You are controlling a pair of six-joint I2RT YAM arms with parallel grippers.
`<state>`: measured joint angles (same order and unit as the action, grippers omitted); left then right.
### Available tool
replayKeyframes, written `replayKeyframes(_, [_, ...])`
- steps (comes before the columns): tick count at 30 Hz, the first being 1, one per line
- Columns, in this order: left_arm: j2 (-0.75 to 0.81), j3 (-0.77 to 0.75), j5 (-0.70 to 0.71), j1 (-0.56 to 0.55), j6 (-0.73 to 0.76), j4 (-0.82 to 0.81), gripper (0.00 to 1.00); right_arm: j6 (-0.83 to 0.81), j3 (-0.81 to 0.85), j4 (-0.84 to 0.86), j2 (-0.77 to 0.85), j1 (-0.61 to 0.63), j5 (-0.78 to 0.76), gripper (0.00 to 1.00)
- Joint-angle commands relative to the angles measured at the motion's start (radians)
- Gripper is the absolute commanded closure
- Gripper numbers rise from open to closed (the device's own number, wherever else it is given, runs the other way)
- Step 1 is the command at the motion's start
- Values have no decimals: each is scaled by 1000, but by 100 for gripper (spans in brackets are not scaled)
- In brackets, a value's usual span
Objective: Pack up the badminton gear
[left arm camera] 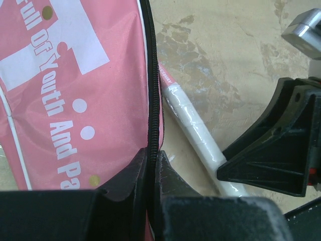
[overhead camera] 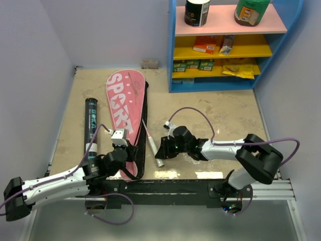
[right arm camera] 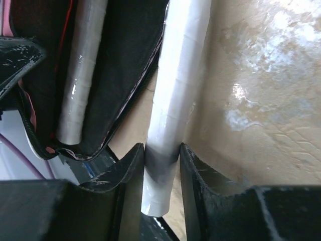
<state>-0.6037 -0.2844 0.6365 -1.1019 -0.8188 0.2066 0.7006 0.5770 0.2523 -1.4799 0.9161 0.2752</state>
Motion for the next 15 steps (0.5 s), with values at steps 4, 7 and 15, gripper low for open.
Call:
replayKeyframes(4, [27,-33,8,-9,4,-73,100,134,-25,289,-83,21,117,79])
replayKeyframes(7, [27,-27,0,-9,10,-81,100,177,-9,363,-125,50,122,81])
replayKeyframes(15, [12,-4,-54,-9,27,-130,100,278,112,499,-223,141,93,83])
